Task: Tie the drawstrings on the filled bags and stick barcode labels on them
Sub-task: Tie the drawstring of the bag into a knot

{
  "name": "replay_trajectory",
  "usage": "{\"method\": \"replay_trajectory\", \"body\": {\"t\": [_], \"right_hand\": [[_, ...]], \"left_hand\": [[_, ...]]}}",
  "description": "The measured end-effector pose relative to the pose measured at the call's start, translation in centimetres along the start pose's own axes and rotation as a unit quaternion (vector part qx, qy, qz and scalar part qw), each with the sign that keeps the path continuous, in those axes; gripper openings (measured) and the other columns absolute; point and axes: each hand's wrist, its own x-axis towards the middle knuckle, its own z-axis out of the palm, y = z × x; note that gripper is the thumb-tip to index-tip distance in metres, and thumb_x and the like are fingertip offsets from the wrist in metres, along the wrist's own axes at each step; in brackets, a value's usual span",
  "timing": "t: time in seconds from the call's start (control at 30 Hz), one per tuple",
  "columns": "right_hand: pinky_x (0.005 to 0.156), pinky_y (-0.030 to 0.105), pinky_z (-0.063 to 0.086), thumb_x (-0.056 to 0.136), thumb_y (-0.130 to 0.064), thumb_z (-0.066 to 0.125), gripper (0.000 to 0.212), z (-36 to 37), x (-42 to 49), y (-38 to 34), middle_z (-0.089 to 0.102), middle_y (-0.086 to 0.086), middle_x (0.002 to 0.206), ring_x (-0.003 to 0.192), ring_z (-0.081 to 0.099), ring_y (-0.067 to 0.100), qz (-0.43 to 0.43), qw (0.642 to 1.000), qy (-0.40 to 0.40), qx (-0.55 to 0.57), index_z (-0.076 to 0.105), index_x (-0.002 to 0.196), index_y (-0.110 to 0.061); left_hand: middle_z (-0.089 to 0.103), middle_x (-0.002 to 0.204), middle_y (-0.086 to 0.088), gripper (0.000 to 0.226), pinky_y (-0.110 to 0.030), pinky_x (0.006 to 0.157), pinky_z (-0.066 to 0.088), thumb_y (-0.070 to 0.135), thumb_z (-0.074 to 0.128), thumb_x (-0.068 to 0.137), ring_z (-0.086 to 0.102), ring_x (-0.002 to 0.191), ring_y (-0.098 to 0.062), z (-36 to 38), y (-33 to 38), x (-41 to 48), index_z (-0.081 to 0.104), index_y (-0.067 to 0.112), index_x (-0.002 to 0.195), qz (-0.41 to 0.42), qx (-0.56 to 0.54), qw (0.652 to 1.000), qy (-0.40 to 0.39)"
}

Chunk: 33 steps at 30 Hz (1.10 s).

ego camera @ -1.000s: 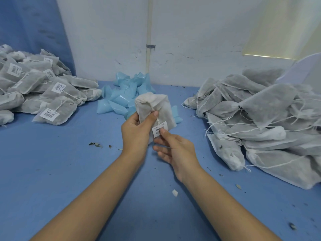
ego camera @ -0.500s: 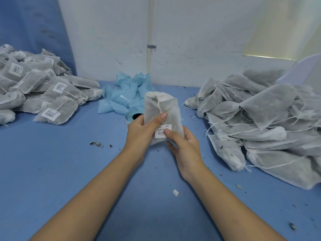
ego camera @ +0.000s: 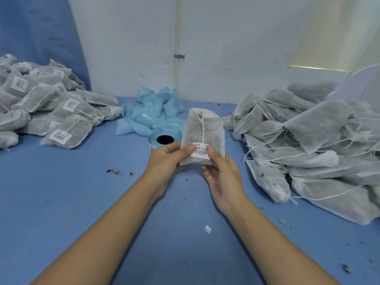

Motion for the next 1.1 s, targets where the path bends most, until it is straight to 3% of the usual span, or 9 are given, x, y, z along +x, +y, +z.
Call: {"method": "replay_trajectory", "body": {"t": [0.23, 0.37, 0.47, 0.57, 0.67, 0.73, 0.83, 1.0, 1.1], "right_hand": [[0.071, 0.020, 0.049, 0.088, -0.015, 0.064, 0.008, -0.1, -0.1, 0.1, 0.070, 0.001, 0.089, 0.077, 0.064, 0.009, -0.001, 1.000, -0.003, 0.006, 0.067, 0.095, -0.013], [0.065, 0.017, 0.049, 0.088, -0.018, 0.064, 0.004, 0.0, 0.1, 0.0, 0.068, -0.001, 0.084, 0.071, 0.062, 0.007, -0.005, 1.000, -0.004, -0.001, 0.065, 0.090, -0.015], [0.063, 0.018, 0.050, 0.087, -0.017, 0.066, 0.003, -0.2, 0.2, 0.0, 0.068, -0.002, 0.081, 0.068, 0.061, 0.008, 0.009, 1.000, -0.008, -0.001, 0.065, 0.089, -0.015], [0.063, 0.019, 0.052, 0.087, -0.005, 0.065, 0.006, -0.4, 0.3, 0.0, 0.068, -0.001, 0.077, 0.066, 0.061, 0.011, 0.024, 1.000, -0.008, -0.003, 0.067, 0.088, -0.010], [0.064, 0.018, 0.053, 0.086, 0.003, 0.063, 0.011, -0.5, 0.4, 0.1, 0.067, 0.001, 0.073, 0.065, 0.061, 0.011, 0.032, 0.999, -0.003, -0.002, 0.068, 0.088, -0.007], [0.063, 0.018, 0.053, 0.086, 0.005, 0.061, 0.013, -0.6, 0.6, 0.1, 0.067, 0.002, 0.071, 0.064, 0.062, 0.010, 0.036, 0.999, -0.002, 0.007, 0.068, 0.087, -0.006], [0.062, 0.018, 0.054, 0.086, 0.006, 0.059, 0.013, -0.7, 0.7, 0.1, 0.069, 0.003, 0.071, 0.063, 0.062, 0.011, 0.041, 0.999, 0.002, 0.026, 0.067, 0.086, -0.005], [0.061, 0.018, 0.054, 0.088, 0.007, 0.056, 0.013, -1.0, 1.1, 0.3, 0.070, 0.005, 0.071, 0.061, 0.063, 0.010, 0.049, 0.997, 0.004, 0.058, 0.065, 0.088, -0.003], [0.075, 0.021, 0.055, 0.092, 0.005, 0.049, 0.017, -1.0, 1.2, 0.3, 0.072, 0.007, 0.085, 0.074, 0.067, 0.013, 0.039, 0.997, -0.027, 0.068, 0.063, 0.099, -0.002]], "left_hand": [[0.074, 0.087, -0.003, 0.013, -0.020, 0.061, 0.054, 0.015, 0.065, 0.086, 0.069, 0.078, -0.012, -0.2, -0.1, 0.0, 0.069, 0.008, 0.096, 0.021, 0.030, 0.999, -0.010], [0.063, 0.058, -0.003, 0.020, -0.025, 0.043, 0.041, 0.025, 0.059, 0.092, 0.054, 0.047, -0.016, 0.1, -0.1, -0.3, 0.067, 0.010, 0.083, 0.044, 0.185, 0.982, -0.022], [0.056, 0.049, 0.000, 0.023, -0.023, 0.043, 0.038, 0.020, 0.058, 0.093, 0.048, 0.041, -0.012, 0.5, 0.8, -0.1, 0.059, 0.009, 0.072, 0.075, 0.111, 0.990, 0.049], [0.067, 0.084, 0.003, 0.012, -0.024, 0.074, 0.057, 0.013, 0.054, 0.094, 0.068, 0.087, -0.009, -0.2, 2.7, 1.1, 0.053, 0.013, 0.083, 0.106, -0.172, 0.977, 0.074], [0.059, 0.115, 0.002, 0.013, -0.040, 0.098, 0.049, 0.006, 0.054, 0.092, 0.053, 0.121, -0.011, -1.2, 3.4, 1.4, 0.054, 0.015, 0.100, 0.096, -0.253, 0.961, 0.052], [0.049, 0.140, -0.004, 0.038, -0.038, 0.092, 0.052, 0.002, 0.052, 0.092, 0.051, 0.125, -0.013, -1.4, 3.0, 1.2, 0.046, 0.009, 0.129, 0.076, -0.227, 0.969, 0.062], [0.055, 0.136, -0.002, 0.046, -0.035, 0.091, 0.052, 0.005, 0.051, 0.095, 0.058, 0.118, -0.013, -1.2, 2.3, 0.8, 0.039, 0.007, 0.140, 0.056, -0.156, 0.985, 0.056], [0.074, 0.097, 0.006, 0.019, -0.017, 0.070, 0.053, 0.010, 0.051, 0.095, 0.069, 0.086, -0.006, 0.6, 1.9, -0.1, 0.063, 0.016, 0.108, 0.066, 0.048, 0.997, 0.008], [0.071, 0.081, 0.016, 0.025, -0.009, 0.071, 0.045, 0.004, 0.056, 0.090, 0.063, 0.079, 0.001, 2.6, 1.1, -1.0, 0.068, 0.026, 0.089, 0.148, 0.256, 0.955, -0.031]]}}
